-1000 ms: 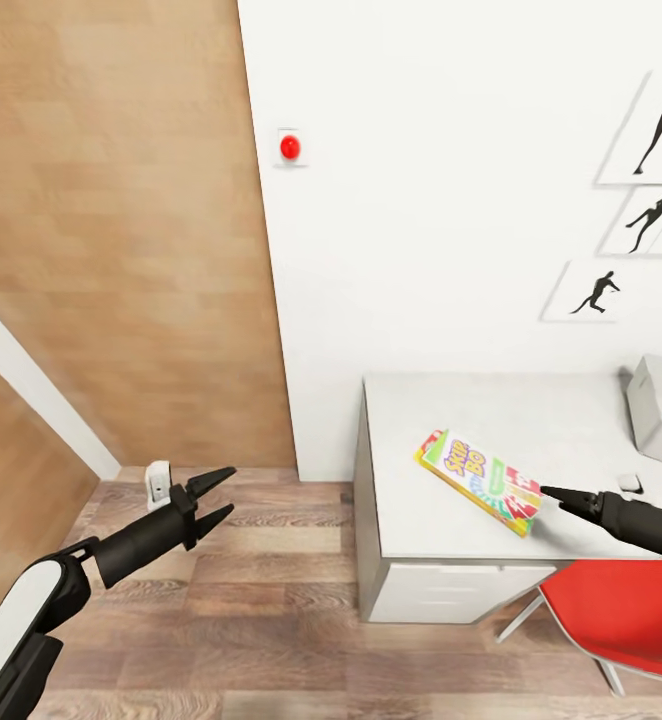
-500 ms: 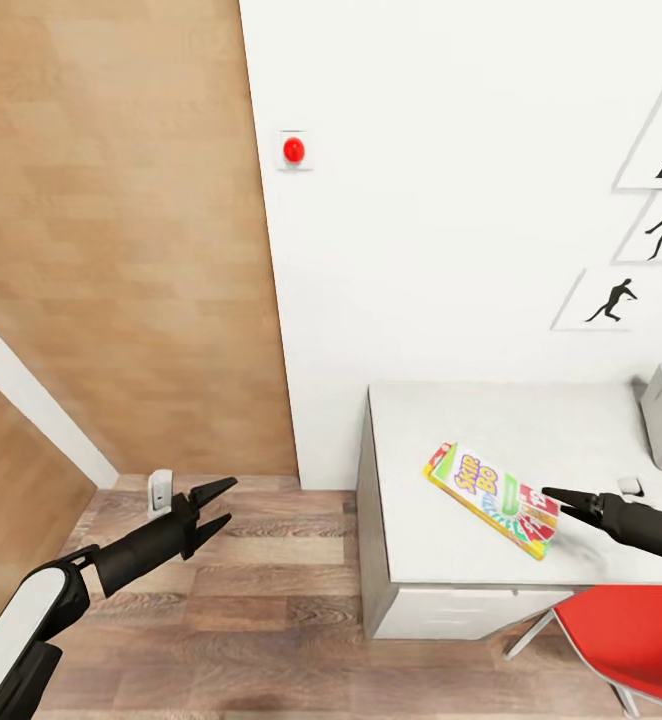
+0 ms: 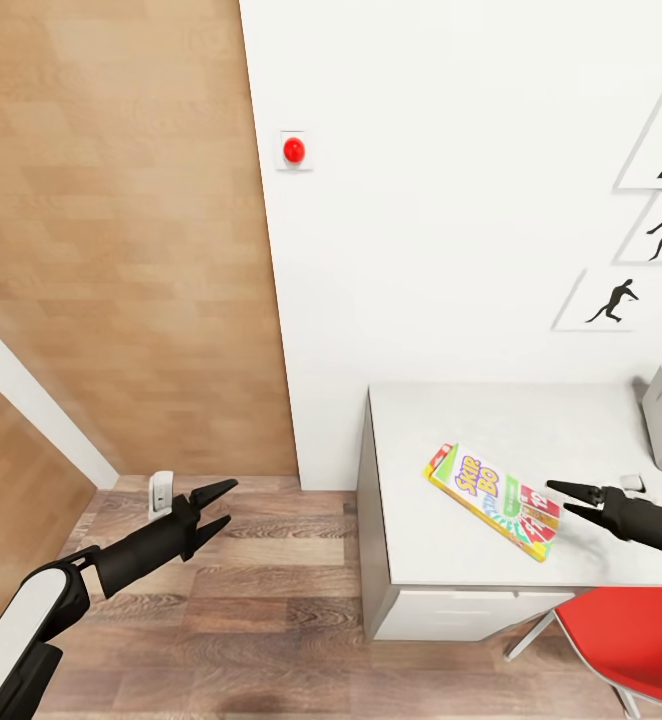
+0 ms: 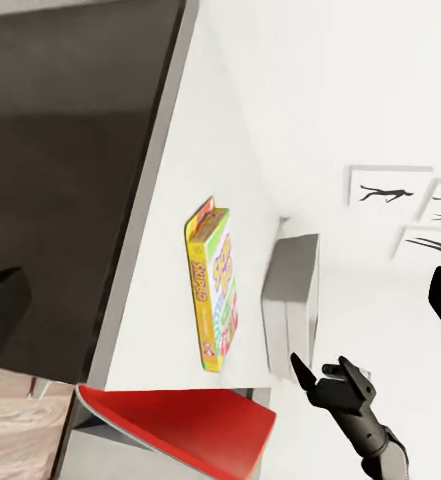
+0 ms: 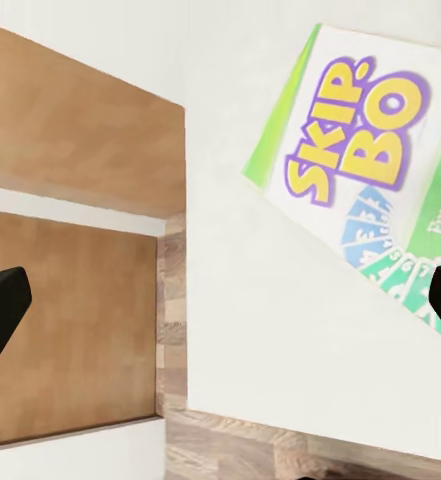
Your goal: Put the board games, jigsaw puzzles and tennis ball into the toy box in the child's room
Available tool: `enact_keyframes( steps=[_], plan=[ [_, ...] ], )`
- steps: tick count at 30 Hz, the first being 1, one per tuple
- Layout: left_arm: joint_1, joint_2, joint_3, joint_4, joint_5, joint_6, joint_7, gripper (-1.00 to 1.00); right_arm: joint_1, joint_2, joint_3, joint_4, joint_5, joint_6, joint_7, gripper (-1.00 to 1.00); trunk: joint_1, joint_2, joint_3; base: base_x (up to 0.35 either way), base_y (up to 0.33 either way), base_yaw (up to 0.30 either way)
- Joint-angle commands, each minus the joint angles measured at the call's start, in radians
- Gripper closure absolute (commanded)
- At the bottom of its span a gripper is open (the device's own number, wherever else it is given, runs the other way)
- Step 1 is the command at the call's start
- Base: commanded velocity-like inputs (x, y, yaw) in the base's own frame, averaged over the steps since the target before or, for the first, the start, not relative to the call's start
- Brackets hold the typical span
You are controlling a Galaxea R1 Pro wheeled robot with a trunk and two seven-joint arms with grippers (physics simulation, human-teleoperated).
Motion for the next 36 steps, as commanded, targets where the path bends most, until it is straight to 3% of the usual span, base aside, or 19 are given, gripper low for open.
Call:
enact_keyframes(
  steps=[1,17,36],
  plan=[
    [-0.001,0.0,0.001,-0.001,0.01,0.004,0.01,-1.0,-0.006,0.0,-0.001,0.013,0.005,0.004,0.006,-1.0,0.001,-0.002,-0.002,0.004,0.001,0.0],
    [-0.001,0.0,0.0,0.001,0.005,0.003,0.011,-1.0,-0.026,-0.005,-0.006,0.089,0.006,0.004,-0.02,-1.0,0.001,-0.002,-0.002,0.001,0.0,0.0],
    [-0.001,0.001,-0.001,0.002,0.005,0.003,0.011,-1.0,-0.028,-0.004,-0.009,0.101,0.006,0.004,-0.059,-1.0,0.001,-0.002,-0.002,0.0,0.0,0.0]
  ],
)
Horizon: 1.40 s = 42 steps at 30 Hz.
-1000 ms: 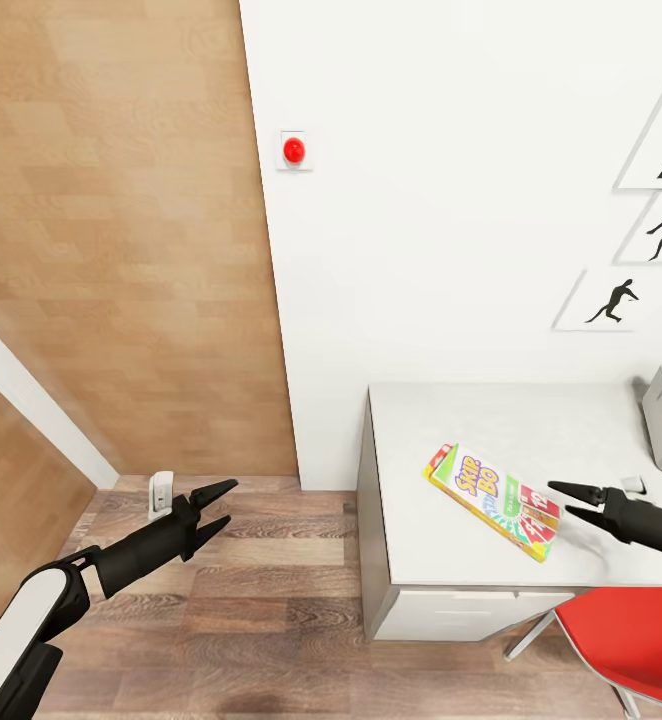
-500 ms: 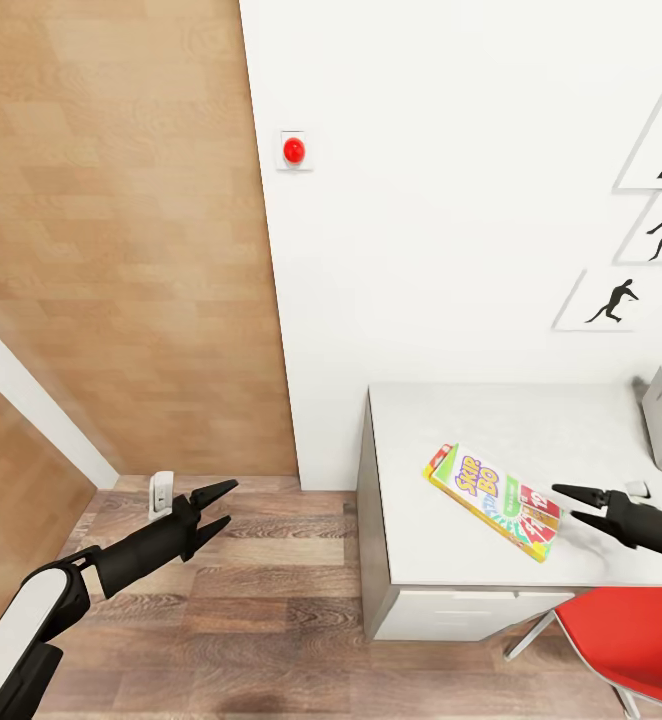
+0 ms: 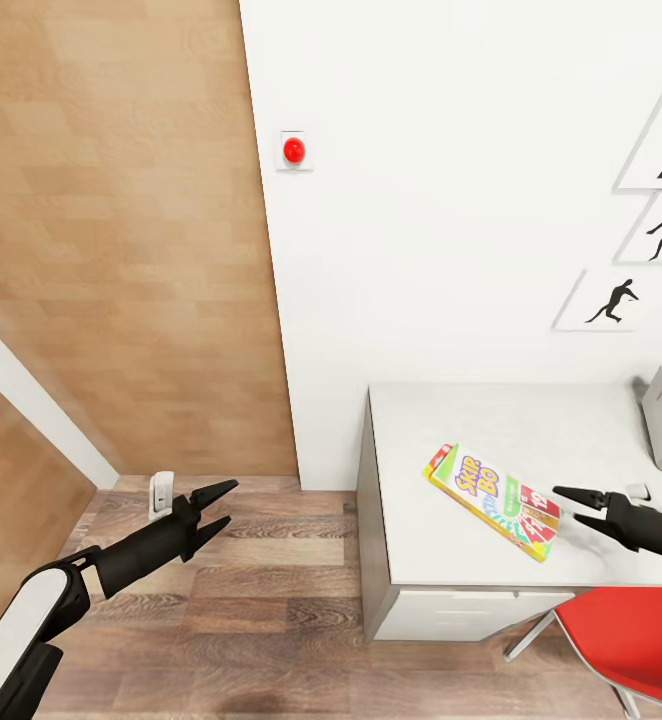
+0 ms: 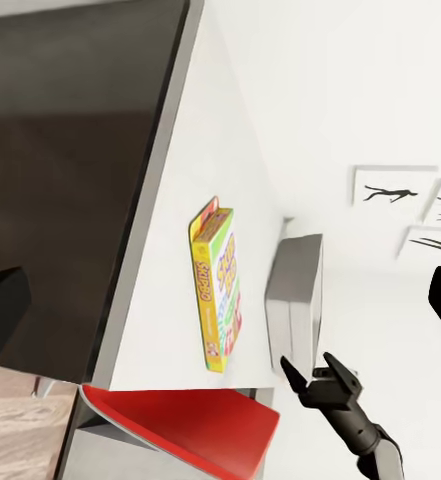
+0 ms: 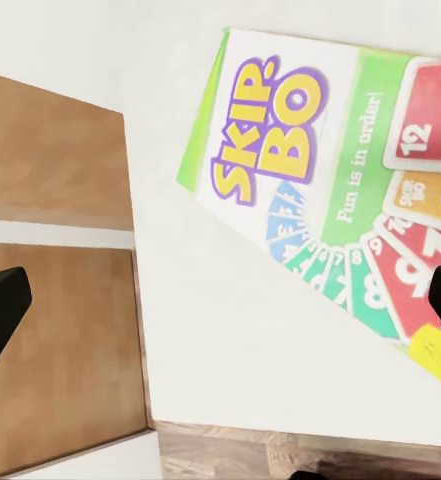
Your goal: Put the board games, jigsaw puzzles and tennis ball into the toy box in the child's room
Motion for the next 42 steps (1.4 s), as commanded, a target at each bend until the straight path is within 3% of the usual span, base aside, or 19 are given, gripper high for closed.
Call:
enact_keyframes(
  steps=[1,14,25,42],
  plan=[
    [-0.001,0.0,0.001,-0.001,0.01,0.003,0.01,-1.0,-0.001,0.0,-0.002,0.001,0.005,0.005,0.0,-1.0,0.001,-0.002,-0.002,0.0,0.0,0.0],
    [-0.001,0.0,-0.002,0.005,0.0,0.003,0.009,-1.0,-0.001,0.0,-0.002,0.037,0.004,0.005,-0.047,-1.0,0.001,-0.002,-0.002,0.088,0.0,0.0],
    [-0.001,-0.002,-0.003,0.006,-0.042,0.004,0.008,-1.0,0.0,0.001,-0.002,0.048,0.006,0.005,-0.055,-1.0,0.001,-0.002,-0.002,0.145,0.0,0.0],
    [-0.001,-0.004,-0.004,0.006,-0.057,0.004,0.009,-1.0,0.0,0.002,-0.003,0.054,0.005,0.005,-0.057,-1.0,0.001,-0.002,-0.002,0.027,0.0,0.0]
  ],
)
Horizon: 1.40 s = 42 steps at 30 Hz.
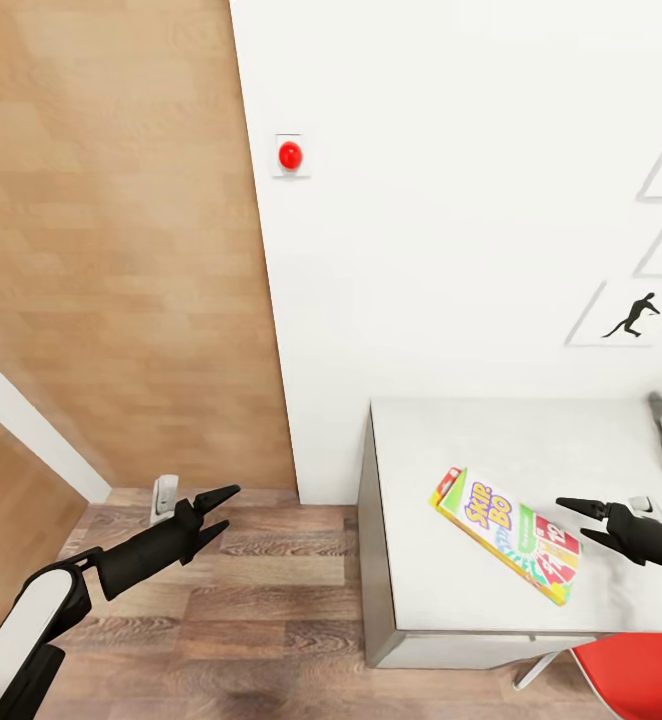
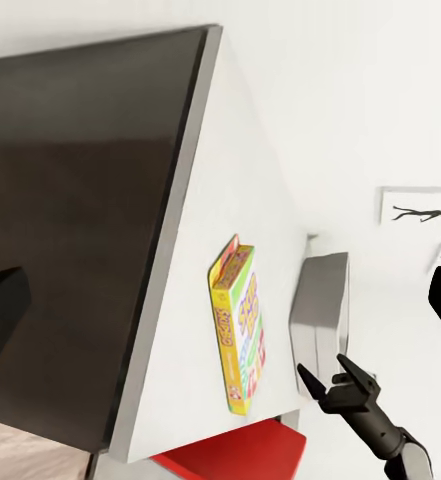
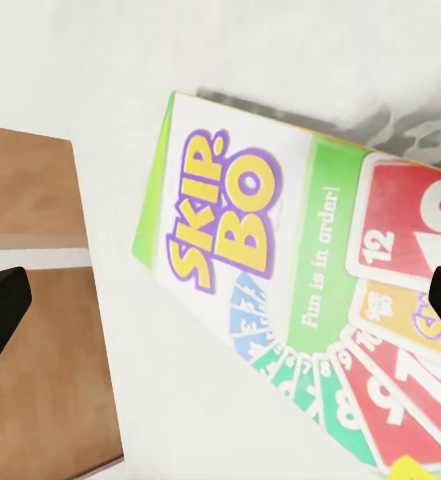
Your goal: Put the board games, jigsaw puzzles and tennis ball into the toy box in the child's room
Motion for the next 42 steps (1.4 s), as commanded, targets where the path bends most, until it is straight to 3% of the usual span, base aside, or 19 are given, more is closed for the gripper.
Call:
enact_keyframes(
  steps=[1,42],
  plan=[
    [-0.001,0.0,0.0,-0.001,0.01,0.003,0.01,-1.0,-0.001,0.0,-0.002,0.0,0.006,0.005,0.007,-1.0,0.001,-0.002,-0.002,0.007,0.0,0.0],
    [-0.001,0.0,0.001,-0.001,0.006,0.003,0.01,-1.0,0.02,-0.015,-0.005,0.0,0.001,0.005,-0.043,-1.0,0.001,-0.002,-0.002,-0.002,0.0,0.0]
  ],
)
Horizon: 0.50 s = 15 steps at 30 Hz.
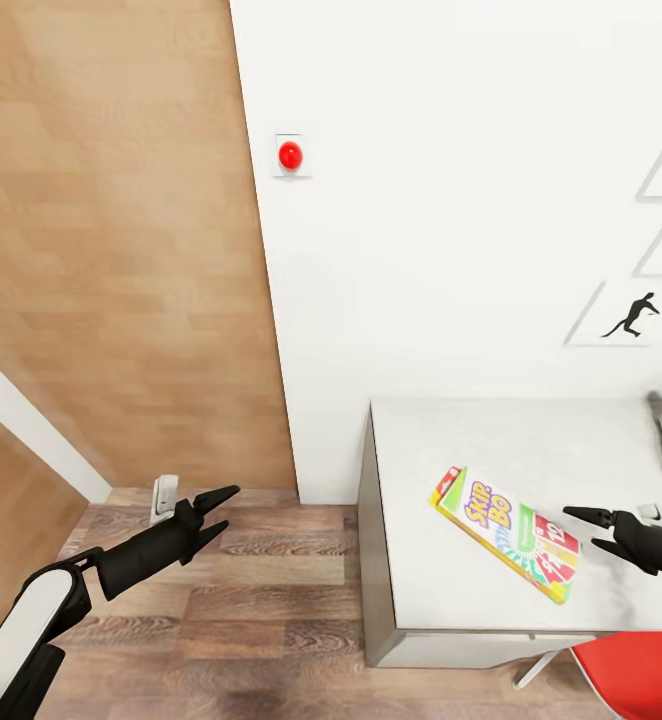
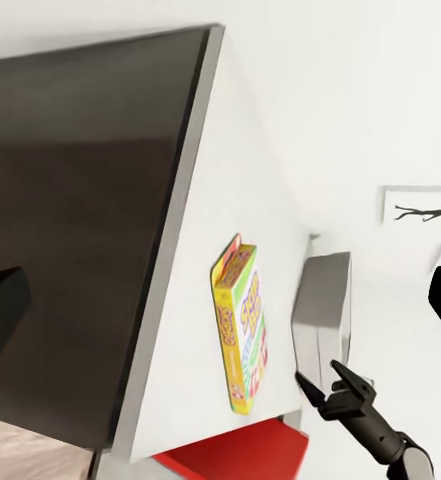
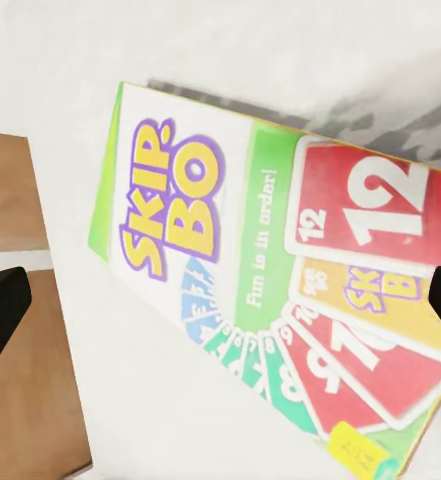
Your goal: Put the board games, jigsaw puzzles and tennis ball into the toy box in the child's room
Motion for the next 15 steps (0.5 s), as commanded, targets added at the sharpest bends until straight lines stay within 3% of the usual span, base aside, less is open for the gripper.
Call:
enact_keyframes(
  steps=[1,15],
  plan=[
    [-0.001,0.0,0.0,-0.001,0.01,0.003,0.01,-1.0,0.002,-0.001,-0.002,0.0,0.007,0.005,0.008,-1.0,0.0,-0.002,-0.002,-0.102,0.0,0.0],
    [-0.001,0.0,-0.001,-0.002,0.013,0.004,0.01,-1.0,0.012,-0.006,-0.009,0.0,0.009,0.005,0.007,-1.0,0.0,-0.002,-0.002,-0.103,0.0,0.0]
  ],
)
